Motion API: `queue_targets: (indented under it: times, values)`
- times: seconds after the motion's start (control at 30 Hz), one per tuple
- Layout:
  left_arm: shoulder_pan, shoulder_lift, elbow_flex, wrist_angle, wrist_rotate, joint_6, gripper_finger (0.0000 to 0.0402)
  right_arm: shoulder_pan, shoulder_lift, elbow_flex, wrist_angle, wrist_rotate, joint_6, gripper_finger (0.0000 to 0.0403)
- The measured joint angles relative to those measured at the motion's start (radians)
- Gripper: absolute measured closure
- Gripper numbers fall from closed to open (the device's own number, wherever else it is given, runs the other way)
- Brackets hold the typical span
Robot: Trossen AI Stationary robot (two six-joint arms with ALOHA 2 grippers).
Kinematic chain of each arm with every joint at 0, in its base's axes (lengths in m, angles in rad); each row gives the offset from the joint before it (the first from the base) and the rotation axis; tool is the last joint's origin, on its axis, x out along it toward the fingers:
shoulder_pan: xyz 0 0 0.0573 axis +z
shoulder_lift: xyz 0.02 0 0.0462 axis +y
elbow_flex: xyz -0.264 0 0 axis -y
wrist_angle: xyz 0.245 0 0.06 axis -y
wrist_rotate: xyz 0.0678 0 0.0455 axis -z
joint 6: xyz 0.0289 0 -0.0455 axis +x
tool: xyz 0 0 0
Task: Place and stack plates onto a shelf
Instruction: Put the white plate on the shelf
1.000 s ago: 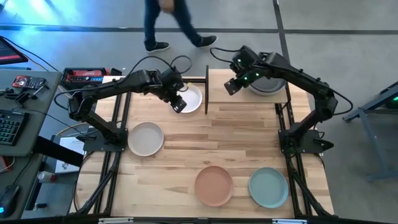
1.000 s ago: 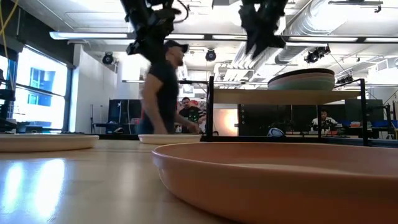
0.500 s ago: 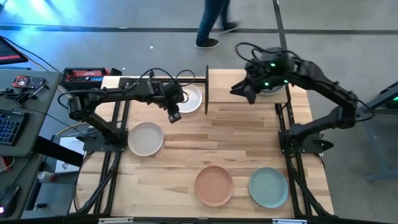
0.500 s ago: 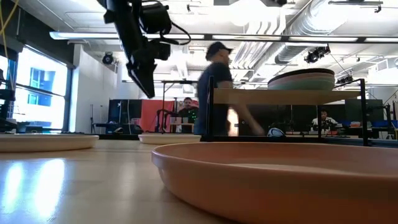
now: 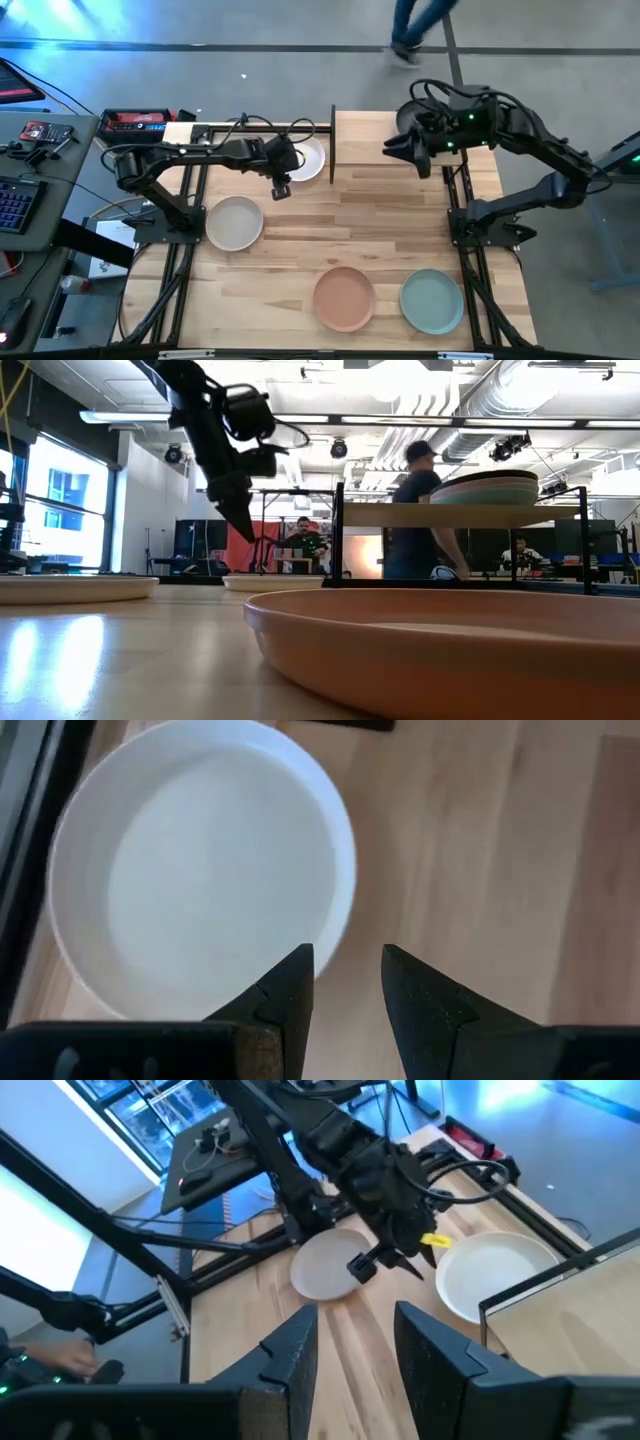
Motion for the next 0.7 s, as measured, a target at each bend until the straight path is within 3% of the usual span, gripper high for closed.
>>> queue_targets:
  times: [0.53, 0.7]
  values:
    - [0.004, 0.166, -0.001, 0.045, -0.002, 0.07, 0.0294, 0.011, 0.007, 0.0, -0.018, 0.004, 0.004, 0.0289]
    - [0.004, 0.2, -0.001, 0.074, -0.053, 0.069, 0.0294, 0.011, 0.007, 0.0, -0.018, 0.003, 0.004, 0.0289]
